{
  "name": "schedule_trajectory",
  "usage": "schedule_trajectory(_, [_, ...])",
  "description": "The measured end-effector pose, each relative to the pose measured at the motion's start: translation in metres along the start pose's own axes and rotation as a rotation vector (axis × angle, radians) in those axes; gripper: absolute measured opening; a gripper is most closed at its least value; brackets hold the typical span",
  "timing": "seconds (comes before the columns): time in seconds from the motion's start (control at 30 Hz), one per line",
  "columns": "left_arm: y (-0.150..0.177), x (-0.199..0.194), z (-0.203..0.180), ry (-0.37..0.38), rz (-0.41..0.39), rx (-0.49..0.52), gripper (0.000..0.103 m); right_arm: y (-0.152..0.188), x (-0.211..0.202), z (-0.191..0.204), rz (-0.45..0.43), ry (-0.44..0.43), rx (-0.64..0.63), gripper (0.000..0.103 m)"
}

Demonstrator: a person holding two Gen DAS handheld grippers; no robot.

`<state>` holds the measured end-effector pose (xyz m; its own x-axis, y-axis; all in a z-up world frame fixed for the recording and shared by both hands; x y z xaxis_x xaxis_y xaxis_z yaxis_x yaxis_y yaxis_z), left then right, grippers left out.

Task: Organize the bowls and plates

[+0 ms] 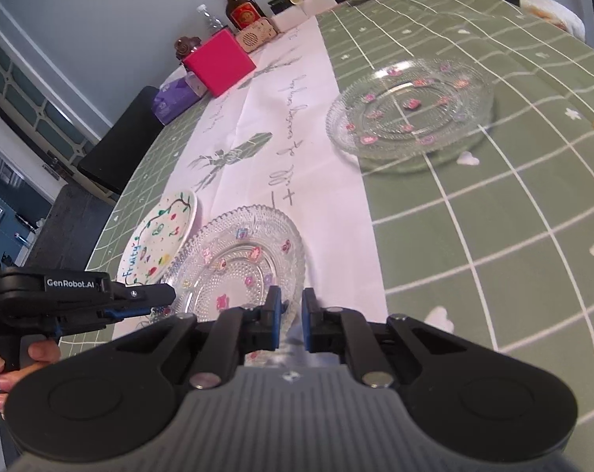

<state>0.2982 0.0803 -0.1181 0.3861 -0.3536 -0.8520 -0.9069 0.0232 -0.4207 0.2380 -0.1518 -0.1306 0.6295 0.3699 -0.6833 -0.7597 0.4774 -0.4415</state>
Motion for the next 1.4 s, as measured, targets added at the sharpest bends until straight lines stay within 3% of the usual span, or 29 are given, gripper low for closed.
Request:
schedule_trajectory(0.3, [0.015,0.002,-0.035,0.042,0.115,0.212,0.014,0.020,-0.035,-0.013,0.030,0.085,0.039,0.008])
schedule_trajectory(0.67, [0.049,-0.004,-0.073,0.123,0.199,0.465,0.014,0.069,-0.092,-0.034,0.063,0.092,0.100,0.009])
schedule_trajectory(0.8, [0.061,-0.007,-0.085,0.133,0.220,0.539,0.014,0.084,-0.107,-0.029,0.044,0.143,0.030,0.010])
schedule_trajectory(1.07, [0.075,-0.017,-0.110,0.076,0.234,0.719,0.014,0.112,-0.130,-0.013,-0.009,0.245,-0.143,0.010])
schedule_trajectory(1.4, [0.099,-0.022,-0.137,0.011,0.224,0.873,0.014,0.139,-0.154,-0.015,-0.003,0.203,-0.102,0.009])
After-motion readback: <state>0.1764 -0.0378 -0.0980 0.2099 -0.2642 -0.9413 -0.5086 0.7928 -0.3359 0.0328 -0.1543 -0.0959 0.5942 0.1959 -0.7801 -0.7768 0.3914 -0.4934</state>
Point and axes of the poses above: each gripper's, at about its wrist camera, not at the fingertips, and x roughly the way its jaws point, z to its left, y to its underside, the point moved 3 cm from there along x, roughly the way its jaws point, and after that the axes turned 4 degrees about x, right-handed, at the moved point
